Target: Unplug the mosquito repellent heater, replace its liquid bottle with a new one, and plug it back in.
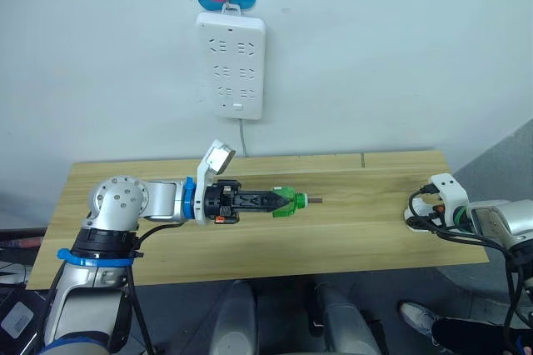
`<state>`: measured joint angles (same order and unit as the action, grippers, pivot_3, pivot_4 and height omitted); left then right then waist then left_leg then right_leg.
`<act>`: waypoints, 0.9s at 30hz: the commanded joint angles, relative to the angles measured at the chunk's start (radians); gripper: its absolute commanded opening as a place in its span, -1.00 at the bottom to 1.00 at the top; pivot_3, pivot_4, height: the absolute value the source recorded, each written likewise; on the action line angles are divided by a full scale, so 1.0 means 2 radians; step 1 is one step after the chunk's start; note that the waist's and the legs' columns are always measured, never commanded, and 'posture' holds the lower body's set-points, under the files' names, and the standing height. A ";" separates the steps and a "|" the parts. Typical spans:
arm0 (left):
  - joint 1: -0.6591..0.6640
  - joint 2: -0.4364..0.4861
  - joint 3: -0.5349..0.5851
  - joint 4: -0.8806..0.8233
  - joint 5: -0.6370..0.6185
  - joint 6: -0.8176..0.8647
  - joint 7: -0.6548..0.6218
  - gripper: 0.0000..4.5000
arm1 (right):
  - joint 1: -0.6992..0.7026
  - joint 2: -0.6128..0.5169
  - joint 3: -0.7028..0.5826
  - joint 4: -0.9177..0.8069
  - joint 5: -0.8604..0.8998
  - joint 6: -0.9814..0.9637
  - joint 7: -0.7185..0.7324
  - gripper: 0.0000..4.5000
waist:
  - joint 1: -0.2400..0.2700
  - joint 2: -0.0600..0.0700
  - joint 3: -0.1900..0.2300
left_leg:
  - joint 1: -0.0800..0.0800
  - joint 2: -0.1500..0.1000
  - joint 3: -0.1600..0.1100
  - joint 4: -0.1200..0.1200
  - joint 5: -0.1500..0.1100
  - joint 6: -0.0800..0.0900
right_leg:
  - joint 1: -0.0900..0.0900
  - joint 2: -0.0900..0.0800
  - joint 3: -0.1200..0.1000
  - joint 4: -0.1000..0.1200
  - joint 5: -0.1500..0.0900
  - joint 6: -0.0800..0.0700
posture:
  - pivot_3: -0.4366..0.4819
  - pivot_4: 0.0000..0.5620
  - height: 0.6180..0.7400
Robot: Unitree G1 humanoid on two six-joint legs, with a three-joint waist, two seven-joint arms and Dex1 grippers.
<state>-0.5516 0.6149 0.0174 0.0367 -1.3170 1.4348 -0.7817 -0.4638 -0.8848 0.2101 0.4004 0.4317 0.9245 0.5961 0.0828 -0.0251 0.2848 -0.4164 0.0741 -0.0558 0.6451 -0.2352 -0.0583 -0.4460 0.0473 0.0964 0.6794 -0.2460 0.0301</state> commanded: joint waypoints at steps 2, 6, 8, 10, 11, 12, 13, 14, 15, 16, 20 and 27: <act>0.003 0.002 0.011 -0.020 0.004 0.003 -0.019 0.00 | -0.005 0.002 -0.021 0.003 -0.023 -0.001 0.024 0.94 | 0.000 0.001 0.001 | 0.000 0.000 0.000 0.000 0.000 0.000 | 0.000 0.000 0.000 0.000 0.000 0.000 | 0.69 0.06 1.00; 0.004 0.000 0.006 -0.016 0.019 -0.003 -0.031 0.00 | 0.008 -0.006 -0.048 -0.030 -0.018 0.025 0.032 0.97 | 0.000 0.001 0.001 | 0.000 0.000 0.000 0.000 0.000 0.000 | 0.000 0.000 0.000 0.000 0.000 0.000 | 0.64 0.05 1.00; 0.005 -0.004 0.001 -0.013 0.030 -0.009 -0.038 0.00 | 0.023 -0.016 -0.067 -0.066 -0.009 0.053 0.036 0.97 | 0.000 0.001 0.001 | 0.000 0.000 0.000 0.000 0.000 0.000 | 0.000 0.000 0.000 0.000 0.000 0.000 | 0.61 0.04 1.00; 0.004 -0.010 0.001 -0.010 0.039 -0.013 -0.043 0.00 | 0.040 -0.027 -0.088 -0.103 -0.001 0.079 0.037 0.97 | -0.001 0.002 0.001 | 0.000 0.000 0.000 0.000 0.000 0.000 | 0.000 0.000 0.000 0.000 0.000 0.000 | 0.59 0.03 1.00; 0.002 -0.014 0.002 -0.008 0.042 -0.014 -0.045 0.00 | 0.051 -0.036 -0.105 -0.129 0.008 0.099 0.038 0.97 | -0.001 0.002 0.001 | 0.000 0.000 0.000 0.000 0.000 0.000 | 0.000 0.000 0.000 0.000 0.000 0.000 | 0.58 0.02 1.00; 0.001 -0.016 0.003 -0.006 0.045 -0.015 -0.048 0.00 | 0.060 -0.043 -0.121 -0.153 0.017 0.117 0.037 0.97 | -0.001 0.002 0.001 | 0.000 0.000 0.000 0.000 0.000 0.000 | 0.000 0.000 0.000 0.000 0.000 0.000 | 0.56 0.01 1.00; 0.000 -0.017 0.004 -0.005 0.048 -0.017 -0.050 0.00 | 0.069 -0.048 -0.142 -0.180 0.028 0.141 0.037 0.97 | -0.001 0.002 0.001 | 0.000 0.000 0.000 0.000 0.000 0.000 | 0.000 0.000 0.000 0.000 0.000 0.001 | 0.55 0.01 1.00; 0.000 -0.018 0.005 -0.005 0.053 -0.021 -0.054 0.00 | 0.073 -0.049 -0.167 -0.206 0.043 0.172 0.033 0.97 | -0.001 0.002 0.001 | 0.000 0.000 0.000 0.000 0.000 0.000 | 0.000 0.000 0.000 0.000 0.000 0.001 | 0.54 0.01 1.00; -0.001 -0.018 0.005 -0.005 0.059 -0.027 -0.058 0.00 | 0.074 -0.048 -0.192 -0.230 0.055 0.201 0.028 0.97 | -0.001 0.002 0.001 | 0.000 0.000 0.000 0.000 0.000 0.000 | 0.000 0.000 0.000 0.000 0.000 0.001 | 0.53 0.01 1.00; 0.000 -0.020 0.003 -0.009 0.069 -0.039 -0.062 0.00 | 0.068 -0.039 -0.227 -0.250 0.069 0.238 0.020 0.97 | -0.002 0.002 0.001 | 0.000 0.000 0.000 0.000 0.000 0.000 | 0.000 0.000 0.000 0.000 0.000 0.001 | 0.53 0.01 1.00; 0.013 -0.035 -0.015 -0.044 0.138 -0.135 -0.074 0.00 | 0.013 0.034 -0.370 -0.272 0.124 0.344 -0.012 0.97 | -0.005 0.002 0.002 | 0.000 0.000 0.000 0.000 0.000 0.000 | 0.000 0.000 0.000 0.000 0.000 0.001 | 0.48 -0.02 1.00; 0.021 -0.141 -0.038 -0.074 0.281 -0.356 -0.021 0.00 | 0.008 0.214 -0.519 -0.345 0.394 0.345 -0.192 0.97 | 0.000 0.002 0.002 | -0.001 -0.001 0.000 0.000 0.000 0.000 | 0.000 -0.001 0.000 -0.001 0.000 0.001 | 0.45 -0.02 1.00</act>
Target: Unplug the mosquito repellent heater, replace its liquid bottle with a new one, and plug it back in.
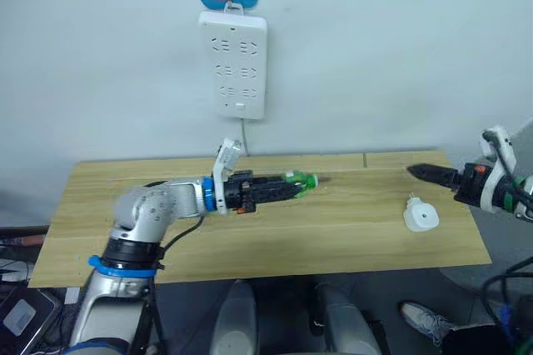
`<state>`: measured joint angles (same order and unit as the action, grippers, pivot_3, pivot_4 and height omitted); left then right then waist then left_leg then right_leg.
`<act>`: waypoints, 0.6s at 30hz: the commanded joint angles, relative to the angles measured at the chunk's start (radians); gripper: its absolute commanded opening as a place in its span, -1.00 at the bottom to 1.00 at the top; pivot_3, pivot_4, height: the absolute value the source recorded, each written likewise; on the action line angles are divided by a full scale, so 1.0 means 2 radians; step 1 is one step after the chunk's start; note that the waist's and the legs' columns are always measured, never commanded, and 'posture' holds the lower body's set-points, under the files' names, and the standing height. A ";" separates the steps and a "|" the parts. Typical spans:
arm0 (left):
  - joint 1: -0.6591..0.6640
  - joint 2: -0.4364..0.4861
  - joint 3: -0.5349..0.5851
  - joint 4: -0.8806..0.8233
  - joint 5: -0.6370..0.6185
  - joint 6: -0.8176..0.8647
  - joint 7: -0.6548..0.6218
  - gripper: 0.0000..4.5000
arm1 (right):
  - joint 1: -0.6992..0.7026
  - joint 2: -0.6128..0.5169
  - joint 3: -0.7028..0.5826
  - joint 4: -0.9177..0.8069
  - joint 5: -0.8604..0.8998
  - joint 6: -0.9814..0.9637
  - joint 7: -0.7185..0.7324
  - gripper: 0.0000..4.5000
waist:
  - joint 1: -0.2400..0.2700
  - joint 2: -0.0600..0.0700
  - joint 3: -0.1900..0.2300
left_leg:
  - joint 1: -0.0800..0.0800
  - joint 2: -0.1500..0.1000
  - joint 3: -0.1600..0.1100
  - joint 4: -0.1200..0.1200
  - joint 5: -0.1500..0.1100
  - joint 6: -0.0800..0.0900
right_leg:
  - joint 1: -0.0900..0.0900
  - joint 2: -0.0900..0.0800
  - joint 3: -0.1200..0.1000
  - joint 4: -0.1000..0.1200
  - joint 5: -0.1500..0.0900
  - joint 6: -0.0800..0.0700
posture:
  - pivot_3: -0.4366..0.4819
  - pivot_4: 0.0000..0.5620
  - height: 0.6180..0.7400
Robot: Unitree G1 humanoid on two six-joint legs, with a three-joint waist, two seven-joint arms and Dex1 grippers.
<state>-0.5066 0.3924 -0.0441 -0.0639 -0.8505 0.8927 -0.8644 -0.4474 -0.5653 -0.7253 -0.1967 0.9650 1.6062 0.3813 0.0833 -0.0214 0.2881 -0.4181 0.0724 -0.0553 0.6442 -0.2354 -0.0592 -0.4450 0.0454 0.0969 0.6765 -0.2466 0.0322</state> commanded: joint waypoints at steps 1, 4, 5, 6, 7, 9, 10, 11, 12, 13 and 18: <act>-0.001 -0.041 -0.012 -0.025 0.066 -0.110 0.024 0.00 | 0.018 0.071 -0.037 -0.054 0.220 -0.037 -0.160 0.97 | -0.001 0.000 0.000 | 0.000 0.000 0.000 0.000 0.000 0.000 | 0.000 0.000 0.000 0.000 0.000 0.000 | 0.45 -0.02 1.00; 0.004 -0.054 -0.041 -0.031 0.118 -0.171 0.018 0.00 | 0.092 0.062 0.062 -0.097 0.449 -0.190 -0.348 0.97 | -0.002 0.000 0.000 | 0.000 -0.002 0.000 -0.001 0.000 0.000 | 0.000 -0.002 0.000 0.001 0.001 -0.001 | 0.45 -0.03 1.00; 0.006 -0.059 -0.050 -0.034 0.129 -0.185 0.017 0.00 | 0.105 0.060 0.090 -0.114 0.481 -0.226 -0.383 0.97 | -0.003 0.000 0.000 | 0.000 -0.003 0.000 -0.001 0.000 0.000 | 0.000 -0.003 0.000 0.001 0.000 0.000 | 0.45 -0.03 1.00; 0.009 -0.064 -0.057 -0.039 0.135 -0.193 0.017 0.00 | 0.110 0.066 0.115 -0.130 0.497 -0.261 -0.414 0.97 | -0.004 0.000 0.000 | 0.000 -0.004 0.000 -0.001 0.000 0.000 | 0.000 -0.004 0.001 0.001 -0.001 0.001 | 0.45 -0.03 1.00; 0.011 -0.068 -0.061 -0.042 0.138 -0.198 0.018 0.00 | 0.114 0.069 0.133 -0.143 0.503 -0.290 -0.434 0.97 | -0.008 0.000 0.000 | 0.000 -0.004 0.000 -0.001 0.000 0.000 | 0.000 -0.005 0.001 0.001 -0.002 0.003 | 0.45 -0.03 1.00; 0.018 -0.073 -0.072 -0.053 0.146 -0.208 0.014 0.00 | 0.109 0.082 0.168 -0.166 0.504 -0.340 -0.459 0.97 | -0.014 0.000 0.000 | -0.001 -0.005 0.001 0.000 0.000 0.000 | 0.000 -0.005 0.001 0.000 -0.002 0.005 | 0.45 -0.03 1.00; 0.022 -0.074 -0.076 -0.058 0.148 -0.211 0.012 0.00 | 0.106 0.087 0.182 -0.174 0.504 -0.361 -0.470 0.97 | -0.015 0.000 0.000 | -0.001 -0.005 0.001 0.000 0.000 0.000 | 0.000 -0.006 0.001 0.000 -0.001 0.005 | 0.47 -0.04 1.00; 0.024 -0.077 -0.078 -0.061 0.148 -0.211 0.012 0.00 | 0.103 0.092 0.193 -0.179 0.504 -0.379 -0.479 0.97 | -0.016 0.000 0.000 | -0.001 -0.005 0.001 0.000 0.000 0.000 | 0.000 -0.006 0.001 0.000 -0.001 0.005 | 0.47 -0.04 1.00; 0.026 -0.081 -0.076 -0.062 0.145 -0.210 0.018 0.00 | 0.104 0.090 0.205 -0.181 0.504 -0.390 -0.484 0.97 | -0.017 0.000 0.000 | -0.001 -0.005 0.001 0.000 0.000 0.000 | 0.001 -0.006 0.001 0.000 -0.001 0.005 | 0.46 -0.04 1.00; 0.026 -0.086 -0.074 -0.063 0.144 -0.208 0.023 0.00 | 0.106 0.086 0.216 -0.182 0.504 -0.397 -0.488 0.97 | -0.017 0.000 0.000 | -0.001 -0.005 0.001 0.000 0.000 0.000 | 0.001 -0.006 0.001 0.000 -0.001 0.005 | 0.46 -0.04 1.00; 0.023 -0.094 -0.074 -0.067 0.147 -0.206 0.028 0.00 | 0.108 0.093 0.259 -0.193 0.504 -0.446 -0.512 0.97 | -0.017 0.000 0.000 | -0.001 -0.005 0.000 0.000 0.000 0.000 | 0.001 -0.005 0.000 0.000 -0.001 0.005 | 0.48 -0.04 1.00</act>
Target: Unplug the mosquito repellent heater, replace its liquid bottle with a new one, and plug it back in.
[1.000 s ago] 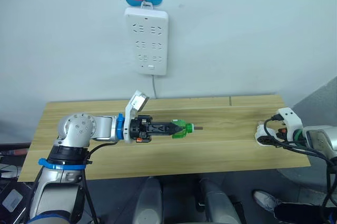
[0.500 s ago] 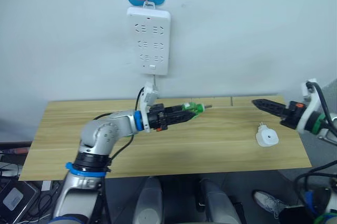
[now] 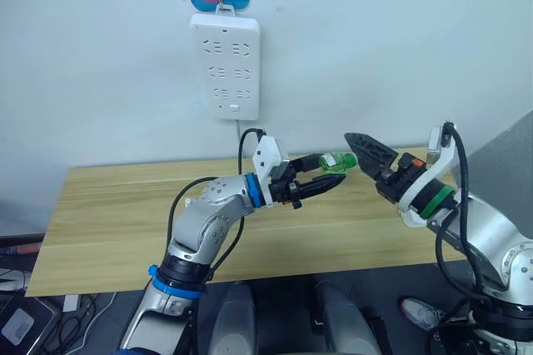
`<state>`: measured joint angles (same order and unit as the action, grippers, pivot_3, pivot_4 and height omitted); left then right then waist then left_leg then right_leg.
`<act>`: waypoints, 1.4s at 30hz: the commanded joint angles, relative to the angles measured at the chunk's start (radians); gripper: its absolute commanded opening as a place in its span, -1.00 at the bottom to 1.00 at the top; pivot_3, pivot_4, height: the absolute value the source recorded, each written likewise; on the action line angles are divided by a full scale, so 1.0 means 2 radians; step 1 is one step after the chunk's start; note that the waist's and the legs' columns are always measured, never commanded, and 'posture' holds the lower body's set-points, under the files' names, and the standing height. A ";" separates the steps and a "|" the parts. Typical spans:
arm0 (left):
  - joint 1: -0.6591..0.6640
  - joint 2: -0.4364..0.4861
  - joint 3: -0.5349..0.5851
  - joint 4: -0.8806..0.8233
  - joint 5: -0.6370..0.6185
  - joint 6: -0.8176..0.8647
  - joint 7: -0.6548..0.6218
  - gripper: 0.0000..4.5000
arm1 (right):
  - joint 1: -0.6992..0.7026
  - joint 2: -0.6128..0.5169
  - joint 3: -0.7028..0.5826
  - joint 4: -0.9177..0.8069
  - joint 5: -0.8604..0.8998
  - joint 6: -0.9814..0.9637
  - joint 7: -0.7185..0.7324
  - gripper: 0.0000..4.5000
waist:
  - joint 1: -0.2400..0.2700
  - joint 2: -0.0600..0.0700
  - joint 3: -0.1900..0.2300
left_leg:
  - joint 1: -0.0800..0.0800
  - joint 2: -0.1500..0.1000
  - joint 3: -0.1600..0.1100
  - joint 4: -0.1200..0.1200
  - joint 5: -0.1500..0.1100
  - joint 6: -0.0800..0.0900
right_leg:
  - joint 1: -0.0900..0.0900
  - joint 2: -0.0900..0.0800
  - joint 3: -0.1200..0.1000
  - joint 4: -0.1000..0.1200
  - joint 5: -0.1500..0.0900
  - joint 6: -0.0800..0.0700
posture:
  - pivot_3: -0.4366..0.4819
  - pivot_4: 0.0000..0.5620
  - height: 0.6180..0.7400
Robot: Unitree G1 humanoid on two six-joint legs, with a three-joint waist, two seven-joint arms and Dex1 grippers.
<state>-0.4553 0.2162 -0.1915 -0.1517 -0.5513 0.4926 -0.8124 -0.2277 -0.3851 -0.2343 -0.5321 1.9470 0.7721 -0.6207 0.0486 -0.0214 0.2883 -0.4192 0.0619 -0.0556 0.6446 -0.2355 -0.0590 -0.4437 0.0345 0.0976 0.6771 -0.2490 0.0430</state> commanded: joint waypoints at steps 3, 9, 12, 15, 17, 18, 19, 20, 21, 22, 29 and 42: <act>-0.003 -0.008 0.000 -0.026 -0.003 -0.003 0.003 0.00 | -0.002 0.001 0.026 -0.030 0.013 -0.050 -0.018 0.97 | 0.001 0.000 0.000 | 0.000 0.000 0.000 0.000 0.000 0.000 | 0.000 0.000 0.000 0.000 0.000 0.000 | 0.49 -0.04 1.00; 0.004 -0.005 -0.002 -0.031 -0.003 -0.002 0.003 0.00 | 0.008 0.001 0.030 -0.032 0.013 -0.076 -0.021 0.23 | 0.001 0.000 0.000 | 0.000 0.000 0.000 0.000 0.000 0.000 | 0.000 0.000 0.000 0.000 0.000 0.000 | 0.49 -0.05 1.00; 0.007 -0.006 -0.003 -0.037 -0.004 0.001 0.005 0.00 | 0.013 -0.015 0.036 -0.039 0.013 -0.071 -0.014 -0.22 | 0.001 0.000 0.000 | 0.000 0.000 0.000 0.000 0.000 0.000 | 0.000 0.000 0.000 0.000 0.000 0.000 | 0.49 -0.06 1.00; 0.007 -0.010 -0.005 -0.041 -0.005 0.003 0.009 0.00 | 0.019 -0.012 0.043 -0.046 0.013 -0.079 -0.012 -0.65 | 0.001 0.000 0.000 | 0.000 0.000 0.000 0.000 0.000 0.000 | 0.000 0.000 0.000 0.000 0.000 0.000 | 0.48 -0.07 1.00; 0.007 -0.012 -0.007 -0.044 -0.006 0.004 0.010 0.00 | 0.022 -0.009 0.048 -0.051 0.013 -0.084 -0.011 -0.65 | 0.001 0.000 0.000 | 0.000 0.000 0.000 0.000 0.000 0.000 | 0.000 0.000 0.000 0.000 0.000 0.000 | 0.48 -0.07 1.00; 0.007 -0.013 -0.007 -0.044 -0.005 0.004 0.011 0.00 | 0.022 -0.006 0.050 -0.053 0.013 -0.088 -0.012 -0.65 | 0.001 0.000 0.000 | 0.000 0.000 0.000 0.000 0.000 0.000 | 0.000 0.000 0.000 0.000 0.000 0.000 | 0.48 -0.07 1.00; 0.007 -0.014 -0.008 -0.044 -0.005 0.004 0.011 0.00 | 0.022 -0.005 0.052 -0.055 0.013 -0.091 -0.013 -0.65 | 0.001 0.000 0.000 | 0.000 0.000 0.000 0.000 0.000 0.000 | 0.000 0.000 0.000 0.000 0.000 0.000 | 0.48 -0.07 1.00; 0.007 -0.014 -0.009 -0.044 -0.004 0.003 0.010 0.00 | 0.022 -0.005 0.053 -0.055 0.013 -0.092 -0.012 -0.65 | 0.001 0.000 0.000 | 0.000 0.000 0.000 0.000 0.000 0.000 | 0.000 0.000 0.000 0.000 0.000 0.000 | 0.48 -0.07 1.00; 0.007 -0.014 -0.009 -0.044 -0.004 0.004 0.010 0.00 | 0.022 -0.005 0.054 -0.055 0.013 -0.094 -0.012 -0.65 | 0.001 0.000 0.000 | 0.000 0.000 0.000 0.000 0.000 0.000 | 0.000 0.000 0.000 0.000 0.000 0.000 | 0.48 -0.08 1.00; 0.007 -0.014 -0.009 -0.044 -0.004 0.005 0.010 0.00 | 0.023 -0.006 0.054 -0.055 0.013 -0.094 -0.012 -0.65 | 0.001 0.000 0.000 | 0.000 0.000 0.000 0.000 0.000 0.000 | 0.000 0.000 0.000 0.000 0.000 0.000 | 0.48 -0.08 1.00; -0.017 0.042 -0.006 -0.037 0.004 0.012 -0.040 0.99 | 0.030 -0.074 0.036 -0.035 0.003 -0.067 0.020 -0.65 | 0.002 0.000 0.000 | 0.000 0.000 0.000 0.000 0.000 0.000 | 0.000 0.000 0.000 0.000 0.000 0.000 | 0.50 -0.10 1.00; -0.042 0.134 -0.061 0.017 0.088 -0.089 -0.172 1.00 | 0.079 -0.163 0.223 0.151 -0.744 -0.299 0.308 -0.65 | 0.005 0.000 0.000 | 0.000 0.000 0.000 0.000 0.000 0.000 | 0.000 0.000 0.000 -0.001 0.000 -0.001 | 0.51 -0.13 1.00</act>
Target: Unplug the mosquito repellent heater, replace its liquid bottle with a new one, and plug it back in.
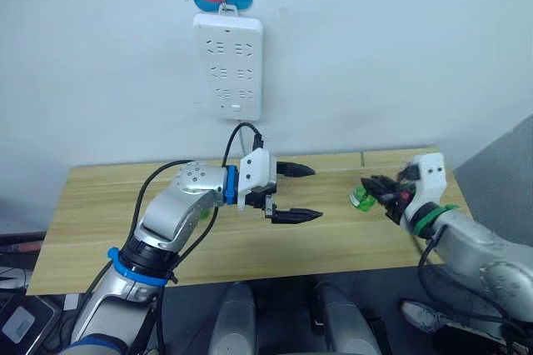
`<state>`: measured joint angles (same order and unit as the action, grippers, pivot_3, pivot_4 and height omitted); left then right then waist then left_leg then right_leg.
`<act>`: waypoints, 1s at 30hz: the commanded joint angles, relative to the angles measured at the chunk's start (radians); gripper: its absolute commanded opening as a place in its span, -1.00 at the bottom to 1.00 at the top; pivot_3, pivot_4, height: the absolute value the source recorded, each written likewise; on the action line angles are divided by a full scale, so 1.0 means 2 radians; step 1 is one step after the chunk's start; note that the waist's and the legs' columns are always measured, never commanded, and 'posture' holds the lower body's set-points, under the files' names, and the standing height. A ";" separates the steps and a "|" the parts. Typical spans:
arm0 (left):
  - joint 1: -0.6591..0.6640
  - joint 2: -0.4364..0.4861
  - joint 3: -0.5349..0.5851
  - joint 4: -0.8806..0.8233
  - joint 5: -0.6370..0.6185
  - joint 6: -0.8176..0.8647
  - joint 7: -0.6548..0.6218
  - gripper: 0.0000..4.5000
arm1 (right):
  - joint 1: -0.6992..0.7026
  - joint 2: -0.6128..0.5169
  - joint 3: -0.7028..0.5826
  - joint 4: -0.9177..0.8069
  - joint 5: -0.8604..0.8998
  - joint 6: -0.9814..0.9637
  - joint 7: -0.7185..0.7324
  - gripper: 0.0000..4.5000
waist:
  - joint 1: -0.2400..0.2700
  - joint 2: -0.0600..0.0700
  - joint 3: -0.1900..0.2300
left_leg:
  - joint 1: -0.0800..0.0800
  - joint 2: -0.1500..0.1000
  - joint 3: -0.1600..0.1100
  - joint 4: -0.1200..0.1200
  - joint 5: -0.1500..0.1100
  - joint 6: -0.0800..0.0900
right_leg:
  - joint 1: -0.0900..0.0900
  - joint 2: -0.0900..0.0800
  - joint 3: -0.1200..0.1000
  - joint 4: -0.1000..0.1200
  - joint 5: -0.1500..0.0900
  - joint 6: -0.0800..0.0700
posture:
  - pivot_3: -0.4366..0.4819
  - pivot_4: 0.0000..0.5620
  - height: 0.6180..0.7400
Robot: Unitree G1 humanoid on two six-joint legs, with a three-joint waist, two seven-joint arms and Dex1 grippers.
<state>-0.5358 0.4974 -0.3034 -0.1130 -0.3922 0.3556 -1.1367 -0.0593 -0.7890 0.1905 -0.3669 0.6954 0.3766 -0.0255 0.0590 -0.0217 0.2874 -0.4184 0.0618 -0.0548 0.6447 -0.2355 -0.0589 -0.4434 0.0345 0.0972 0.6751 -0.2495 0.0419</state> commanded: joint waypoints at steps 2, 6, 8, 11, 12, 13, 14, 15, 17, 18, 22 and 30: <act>0.000 -0.008 -0.006 0.000 0.011 -0.025 -0.013 1.00 | -0.015 0.068 0.012 0.124 -0.179 -0.150 0.012 -0.65 | 0.000 0.000 0.000 | 0.000 0.000 0.000 0.000 0.000 0.000 | 0.000 0.000 0.000 0.000 0.000 0.000 | 0.51 -0.12 1.00; 0.001 -0.009 -0.003 0.012 0.025 -0.042 -0.014 1.00 | -0.038 0.128 -0.001 0.231 -0.249 -0.217 0.011 -0.65 | -0.001 0.000 0.000 | 0.000 0.000 0.001 0.000 0.000 0.000 | 0.000 0.000 0.001 0.001 0.000 0.000 | 0.54 -0.10 1.00; 0.000 -0.013 0.004 0.017 0.023 -0.043 -0.011 1.00 | -0.044 0.151 -0.008 0.270 -0.262 -0.233 0.020 -0.65 | 0.000 0.000 0.000 | 0.000 0.000 0.001 0.000 0.000 0.000 | 0.000 0.000 0.001 0.001 0.000 0.000 | 0.55 -0.09 1.00; -0.002 -0.014 0.008 0.021 0.022 -0.040 -0.011 1.00 | -0.051 0.175 -0.019 0.315 -0.283 -0.256 0.029 -0.65 | 0.000 0.000 0.000 | 0.000 0.000 0.001 0.000 0.000 0.000 | 0.000 0.000 0.001 0.002 0.000 0.000 | 0.57 -0.08 1.00; -0.002 -0.013 0.009 0.020 0.023 -0.040 -0.012 1.00 | -0.052 0.181 -0.021 0.324 -0.289 -0.263 0.033 -0.65 | 0.001 0.000 0.000 | 0.000 0.000 0.001 0.000 0.000 0.000 | 0.000 0.000 0.001 0.002 0.000 0.000 | 0.57 -0.07 1.00; -0.001 -0.011 0.010 0.020 0.023 -0.039 -0.013 1.00 | -0.053 0.186 -0.024 0.332 -0.295 -0.269 0.037 -0.65 | 0.001 0.000 0.000 | 0.000 0.000 0.001 0.000 0.000 0.000 | 0.000 0.000 0.001 0.002 0.000 0.000 | 0.57 -0.07 1.00; 0.000 -0.010 0.011 0.019 0.022 -0.038 -0.014 1.00 | -0.055 0.190 -0.027 0.341 -0.299 -0.275 0.039 -0.65 | 0.001 0.000 0.000 | 0.000 0.000 0.001 0.000 0.000 0.000 | 0.000 0.000 0.001 0.002 0.000 0.000 | 0.57 -0.07 1.00; 0.001 -0.009 0.011 0.018 0.021 -0.035 -0.014 1.00 | -0.056 0.194 -0.031 0.350 -0.304 -0.280 0.041 -0.65 | 0.001 0.000 0.000 | 0.001 0.000 0.001 0.000 0.000 0.000 | 0.000 0.000 0.001 0.002 0.000 0.000 | 0.57 -0.07 1.00; 0.002 -0.008 0.012 0.016 0.021 -0.034 -0.014 1.00 | -0.058 0.201 -0.038 0.363 -0.312 -0.289 0.043 -0.65 | 0.001 0.000 0.000 | 0.001 0.000 0.001 0.000 0.000 0.000 | 0.000 0.000 0.001 0.002 0.000 0.000 | 0.58 -0.06 1.00; 0.002 -0.008 0.012 0.015 0.021 -0.033 -0.014 1.00 | -0.058 0.204 -0.041 0.367 -0.315 -0.292 0.046 -0.65 | 0.001 0.000 0.000 | 0.001 0.000 0.001 0.000 0.000 0.000 | 0.000 0.000 0.001 0.002 0.000 0.000 | 0.58 -0.06 1.00; 0.004 -0.010 0.013 0.014 0.021 -0.032 -0.009 1.00 | -0.055 0.212 -0.054 0.367 -0.318 -0.307 0.063 -0.33 | 0.001 0.000 0.000 | 0.001 0.000 0.001 0.000 0.000 0.000 | 0.000 0.000 0.001 0.002 0.000 0.000 | 0.58 -0.05 1.00; 0.032 -0.028 0.033 0.018 0.021 -0.045 0.029 1.00 | -0.022 0.178 -0.079 0.236 -0.322 -0.299 0.109 0.91 | 0.002 0.000 0.000 | 0.001 0.000 0.001 0.000 0.000 0.000 | 0.000 0.000 0.001 0.002 0.000 0.000 | 0.58 -0.04 1.00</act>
<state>-0.4922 0.4558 -0.2723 -0.0580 -0.3428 0.2938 -1.1082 -0.1149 -0.4095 0.0654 0.2310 0.0371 -0.2251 0.1608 0.0626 -0.0213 0.2876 -0.4163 0.0620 -0.0539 0.6452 -0.2354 -0.0589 -0.4430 0.0345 0.0988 0.6796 -0.2491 0.0413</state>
